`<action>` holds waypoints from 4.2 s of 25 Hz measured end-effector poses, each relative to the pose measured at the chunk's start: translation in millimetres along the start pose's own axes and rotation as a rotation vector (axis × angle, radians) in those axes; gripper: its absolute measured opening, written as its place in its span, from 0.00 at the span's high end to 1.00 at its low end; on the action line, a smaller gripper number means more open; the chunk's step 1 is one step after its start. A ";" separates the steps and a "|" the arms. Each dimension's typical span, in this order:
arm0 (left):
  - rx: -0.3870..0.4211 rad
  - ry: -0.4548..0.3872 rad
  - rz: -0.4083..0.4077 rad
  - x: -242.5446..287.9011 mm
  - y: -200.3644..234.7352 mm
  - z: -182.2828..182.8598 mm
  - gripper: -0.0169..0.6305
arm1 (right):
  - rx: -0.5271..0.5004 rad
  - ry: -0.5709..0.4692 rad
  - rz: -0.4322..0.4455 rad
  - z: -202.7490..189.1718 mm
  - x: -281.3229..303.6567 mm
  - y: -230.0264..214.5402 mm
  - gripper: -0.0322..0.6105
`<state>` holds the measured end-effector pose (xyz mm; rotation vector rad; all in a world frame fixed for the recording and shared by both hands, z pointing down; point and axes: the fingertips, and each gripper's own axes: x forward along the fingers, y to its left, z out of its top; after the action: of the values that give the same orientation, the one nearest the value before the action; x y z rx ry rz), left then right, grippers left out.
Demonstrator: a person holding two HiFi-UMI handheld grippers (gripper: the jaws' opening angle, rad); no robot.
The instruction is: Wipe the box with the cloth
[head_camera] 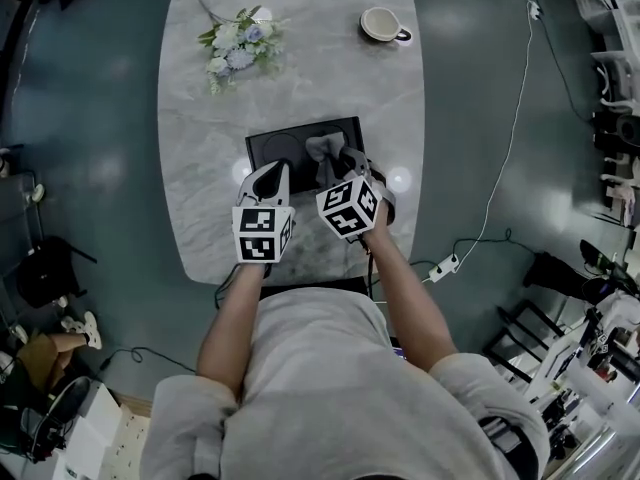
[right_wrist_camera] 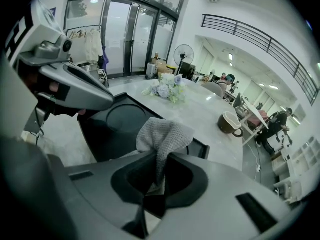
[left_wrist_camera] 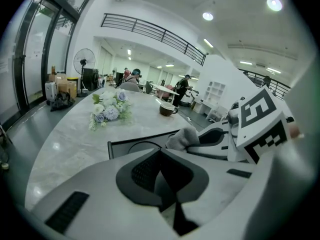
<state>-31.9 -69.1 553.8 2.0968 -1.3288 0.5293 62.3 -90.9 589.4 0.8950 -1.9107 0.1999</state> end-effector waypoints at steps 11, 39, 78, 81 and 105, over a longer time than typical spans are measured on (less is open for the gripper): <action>0.024 0.023 -0.014 18.4 -23.5 -1.0 0.94 | -0.117 0.020 -0.040 -12.8 -3.0 -22.2 0.88; 0.010 -0.038 0.049 -9.3 8.6 10.5 0.94 | -0.128 -0.057 -0.043 17.8 -20.8 -16.7 0.88; -0.161 -0.062 0.132 -43.4 117.3 2.1 0.94 | -0.418 -0.058 0.061 116.5 48.8 76.6 0.88; -0.146 -0.046 0.122 -37.5 111.3 2.1 0.94 | -0.400 -0.051 0.053 109.7 48.0 68.1 0.88; -0.064 -0.006 0.089 -7.4 60.4 10.4 0.94 | -0.415 -0.048 0.058 74.8 38.0 40.9 0.88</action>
<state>-89.6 -90.6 557.8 1.9963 -1.4289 0.5116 -27.2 -117.2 592.4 0.5687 -1.9264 -0.1819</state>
